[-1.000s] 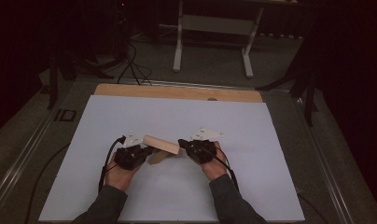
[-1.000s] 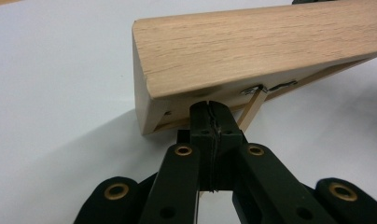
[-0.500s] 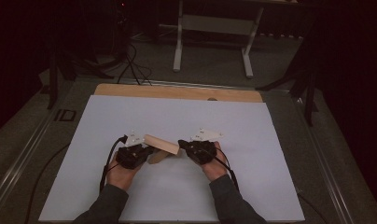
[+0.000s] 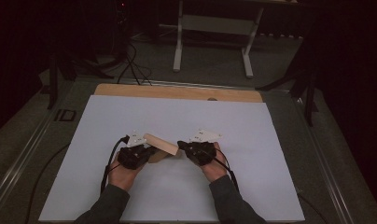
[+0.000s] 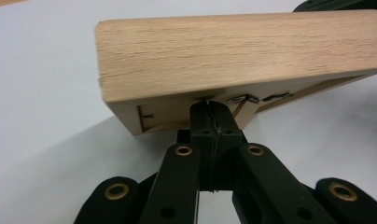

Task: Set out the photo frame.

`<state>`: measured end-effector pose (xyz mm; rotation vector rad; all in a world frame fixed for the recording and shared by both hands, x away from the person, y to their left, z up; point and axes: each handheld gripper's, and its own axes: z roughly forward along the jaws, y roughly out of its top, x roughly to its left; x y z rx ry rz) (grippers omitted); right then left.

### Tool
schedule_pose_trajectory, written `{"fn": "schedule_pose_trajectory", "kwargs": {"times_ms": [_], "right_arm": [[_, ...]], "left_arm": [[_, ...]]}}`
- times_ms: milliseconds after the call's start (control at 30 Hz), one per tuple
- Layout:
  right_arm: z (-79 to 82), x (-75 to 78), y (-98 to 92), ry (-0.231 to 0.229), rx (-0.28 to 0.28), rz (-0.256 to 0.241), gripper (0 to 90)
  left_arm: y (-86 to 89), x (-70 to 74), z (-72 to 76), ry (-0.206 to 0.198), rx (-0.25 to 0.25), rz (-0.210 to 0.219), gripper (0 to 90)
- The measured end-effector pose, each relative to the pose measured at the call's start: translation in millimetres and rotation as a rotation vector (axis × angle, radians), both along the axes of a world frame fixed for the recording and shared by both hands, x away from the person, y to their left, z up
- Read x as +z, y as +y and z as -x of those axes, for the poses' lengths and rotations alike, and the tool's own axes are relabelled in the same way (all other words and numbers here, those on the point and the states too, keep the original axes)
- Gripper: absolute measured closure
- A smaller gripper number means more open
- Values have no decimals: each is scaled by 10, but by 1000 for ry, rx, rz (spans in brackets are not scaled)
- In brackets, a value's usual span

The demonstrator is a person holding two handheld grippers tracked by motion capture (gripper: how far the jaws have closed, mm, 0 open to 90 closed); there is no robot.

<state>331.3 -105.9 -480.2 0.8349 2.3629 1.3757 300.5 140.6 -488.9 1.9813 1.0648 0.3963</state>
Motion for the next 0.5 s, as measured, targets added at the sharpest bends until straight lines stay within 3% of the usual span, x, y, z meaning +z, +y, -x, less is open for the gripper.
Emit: {"fn": "schedule_pose_trajectory", "kwargs": {"times_ms": [500], "right_arm": [[21, 2, 13, -2, 12, 4, 898]], "left_arm": [[-50, 38, 27, -4, -25, 9, 894]]}}
